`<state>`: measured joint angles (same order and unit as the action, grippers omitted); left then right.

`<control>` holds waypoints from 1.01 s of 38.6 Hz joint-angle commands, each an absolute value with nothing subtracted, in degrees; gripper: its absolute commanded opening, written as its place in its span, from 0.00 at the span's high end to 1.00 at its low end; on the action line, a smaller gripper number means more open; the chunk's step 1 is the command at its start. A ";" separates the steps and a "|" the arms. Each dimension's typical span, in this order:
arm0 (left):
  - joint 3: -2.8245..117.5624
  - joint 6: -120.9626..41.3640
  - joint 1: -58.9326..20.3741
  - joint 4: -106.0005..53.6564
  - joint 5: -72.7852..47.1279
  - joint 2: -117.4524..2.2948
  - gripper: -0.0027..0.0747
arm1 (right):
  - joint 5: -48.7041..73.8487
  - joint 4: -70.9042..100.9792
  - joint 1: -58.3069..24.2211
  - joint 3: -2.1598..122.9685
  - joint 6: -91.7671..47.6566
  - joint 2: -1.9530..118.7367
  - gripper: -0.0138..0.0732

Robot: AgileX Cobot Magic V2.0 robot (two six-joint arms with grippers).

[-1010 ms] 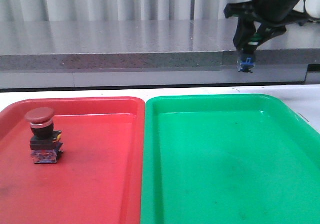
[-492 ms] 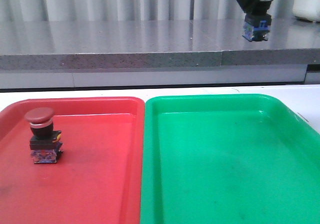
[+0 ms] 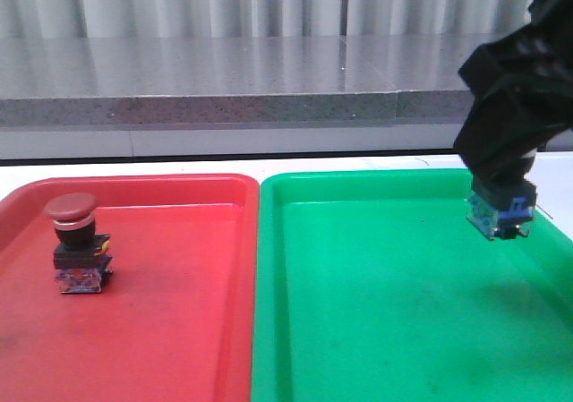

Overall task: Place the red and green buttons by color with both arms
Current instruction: 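Carry the green button with the right gripper into the green tray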

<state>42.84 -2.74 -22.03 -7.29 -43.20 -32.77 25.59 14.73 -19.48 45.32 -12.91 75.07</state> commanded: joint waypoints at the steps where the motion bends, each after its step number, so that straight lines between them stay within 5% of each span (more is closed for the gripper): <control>1: 44.26 -2.48 -22.50 -7.95 -39.31 -32.87 0.32 | 19.09 15.53 -19.69 46.27 -13.63 76.34 0.55; 39: 44.26 -2.48 -22.50 -7.95 -39.31 -32.87 0.32 | 9.26 15.43 -19.69 46.33 -13.63 89.06 0.47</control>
